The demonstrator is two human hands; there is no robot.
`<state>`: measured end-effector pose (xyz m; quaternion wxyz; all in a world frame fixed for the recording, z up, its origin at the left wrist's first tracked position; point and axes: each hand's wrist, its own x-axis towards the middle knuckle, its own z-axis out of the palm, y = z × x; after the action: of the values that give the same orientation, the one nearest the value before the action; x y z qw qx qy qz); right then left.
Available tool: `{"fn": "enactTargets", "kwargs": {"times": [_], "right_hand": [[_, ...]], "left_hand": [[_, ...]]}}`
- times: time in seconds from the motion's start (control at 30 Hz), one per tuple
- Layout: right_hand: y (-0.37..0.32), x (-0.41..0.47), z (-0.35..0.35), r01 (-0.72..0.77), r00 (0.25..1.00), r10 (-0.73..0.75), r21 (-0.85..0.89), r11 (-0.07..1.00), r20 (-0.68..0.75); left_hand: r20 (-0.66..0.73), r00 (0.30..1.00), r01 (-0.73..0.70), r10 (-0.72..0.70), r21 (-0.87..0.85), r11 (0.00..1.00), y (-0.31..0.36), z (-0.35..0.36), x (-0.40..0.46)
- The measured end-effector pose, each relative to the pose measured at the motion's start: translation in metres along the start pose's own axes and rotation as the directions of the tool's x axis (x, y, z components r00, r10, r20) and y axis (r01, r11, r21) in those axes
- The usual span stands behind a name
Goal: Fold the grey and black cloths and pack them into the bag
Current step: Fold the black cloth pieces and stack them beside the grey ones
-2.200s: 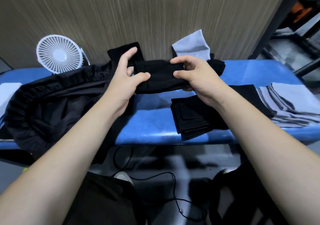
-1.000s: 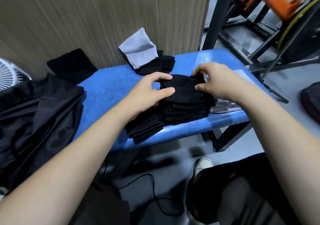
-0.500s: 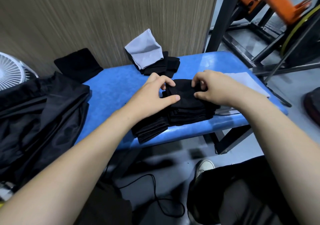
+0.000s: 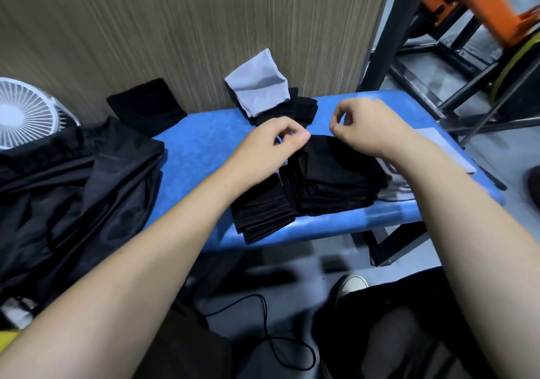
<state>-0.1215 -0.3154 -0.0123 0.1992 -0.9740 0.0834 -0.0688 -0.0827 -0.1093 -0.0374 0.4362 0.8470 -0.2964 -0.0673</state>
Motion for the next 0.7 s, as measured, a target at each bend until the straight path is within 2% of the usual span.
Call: {"fn": "enactTargets", "kwargs": {"times": [0.17,0.3,0.5,0.7], "right_hand": [[-0.016,0.030,0.014,-0.034,0.995,0.045,0.122,0.992,-0.087],[-0.026,0.064,0.026,-0.060,0.998,0.062,0.117,0.991,-0.012],[-0.039,0.118,0.037,-0.065,0.988,0.061,0.027,0.997,0.139],[-0.044,0.146,0.051,-0.056,0.991,0.038,0.134,0.989,0.130]], "left_hand": [[-0.166,0.985,0.066,-0.051,0.084,0.994,-0.016,-0.013,0.025],[-0.259,0.959,0.139,-0.116,0.074,0.988,-0.040,-0.014,0.048],[-0.346,0.921,0.246,-0.178,0.160,0.956,-0.061,-0.012,0.075],[-0.346,0.910,0.280,-0.229,0.107,0.954,-0.066,-0.003,0.091]]}}
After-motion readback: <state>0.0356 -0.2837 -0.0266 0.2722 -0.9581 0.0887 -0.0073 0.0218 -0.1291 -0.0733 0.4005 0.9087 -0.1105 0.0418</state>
